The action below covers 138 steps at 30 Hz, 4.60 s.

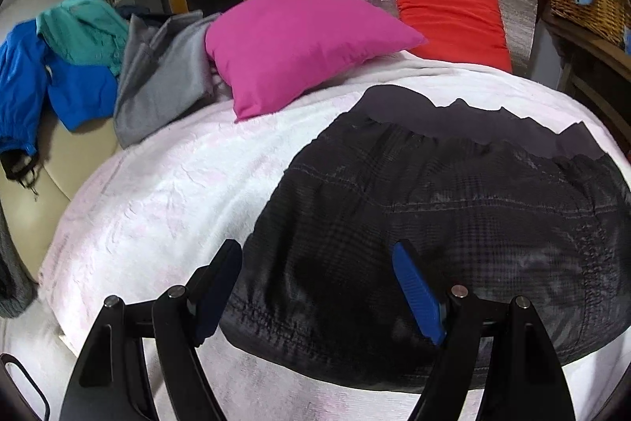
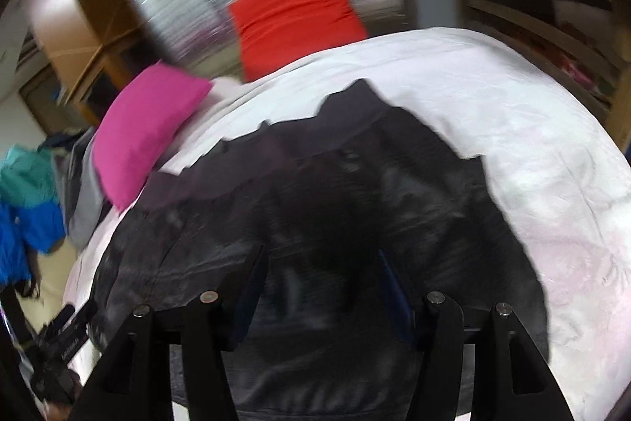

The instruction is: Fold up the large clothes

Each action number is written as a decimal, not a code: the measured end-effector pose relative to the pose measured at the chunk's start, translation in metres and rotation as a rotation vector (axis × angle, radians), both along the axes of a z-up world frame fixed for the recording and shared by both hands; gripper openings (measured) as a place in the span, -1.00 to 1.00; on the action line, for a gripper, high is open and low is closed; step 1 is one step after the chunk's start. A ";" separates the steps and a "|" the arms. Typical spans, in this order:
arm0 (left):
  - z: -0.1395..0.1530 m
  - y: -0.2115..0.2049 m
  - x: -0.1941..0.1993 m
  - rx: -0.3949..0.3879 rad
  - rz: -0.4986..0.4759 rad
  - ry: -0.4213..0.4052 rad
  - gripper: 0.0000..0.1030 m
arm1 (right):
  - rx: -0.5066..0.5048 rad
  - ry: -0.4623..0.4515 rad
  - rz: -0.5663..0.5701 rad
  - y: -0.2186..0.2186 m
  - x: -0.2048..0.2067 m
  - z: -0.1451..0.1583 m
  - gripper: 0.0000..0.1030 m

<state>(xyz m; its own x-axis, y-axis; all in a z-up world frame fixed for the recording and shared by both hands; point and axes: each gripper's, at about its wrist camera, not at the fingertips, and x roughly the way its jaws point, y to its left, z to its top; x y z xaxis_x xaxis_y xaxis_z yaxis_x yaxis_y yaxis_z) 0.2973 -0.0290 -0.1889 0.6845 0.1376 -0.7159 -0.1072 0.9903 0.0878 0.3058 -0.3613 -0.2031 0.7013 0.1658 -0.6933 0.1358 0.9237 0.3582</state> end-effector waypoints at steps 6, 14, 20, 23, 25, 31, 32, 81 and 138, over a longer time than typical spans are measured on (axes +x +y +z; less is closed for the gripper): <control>-0.027 0.011 0.018 -0.025 0.043 0.142 0.60 | 0.009 0.099 0.077 0.008 0.024 -0.020 0.36; -0.005 0.017 0.044 -0.065 0.051 0.044 0.61 | 0.136 0.003 -0.080 -0.052 0.047 0.002 0.36; -0.025 0.028 0.087 -0.014 0.089 0.109 0.61 | 0.152 0.129 -0.193 -0.085 0.096 -0.035 -0.10; -0.038 0.035 0.095 -0.077 0.082 0.152 0.65 | 0.197 0.159 -0.220 -0.096 0.103 -0.052 -0.27; -0.036 0.037 0.095 -0.084 0.084 0.151 0.65 | 0.144 0.140 -0.210 -0.090 0.100 -0.041 -0.27; -0.013 0.025 0.071 -0.075 0.066 0.061 0.65 | 0.095 0.032 -0.158 -0.061 0.059 -0.005 -0.22; -0.011 0.026 0.069 -0.078 0.056 0.048 0.65 | 0.082 0.017 -0.129 -0.050 0.049 0.000 -0.20; -0.021 -0.042 -0.015 0.057 -0.174 -0.028 0.67 | 0.059 0.050 0.020 0.060 -0.052 -0.001 0.33; 0.263 0.005 -0.355 0.033 -0.108 -0.586 1.00 | -0.351 -0.348 -0.128 0.141 -0.337 0.230 0.61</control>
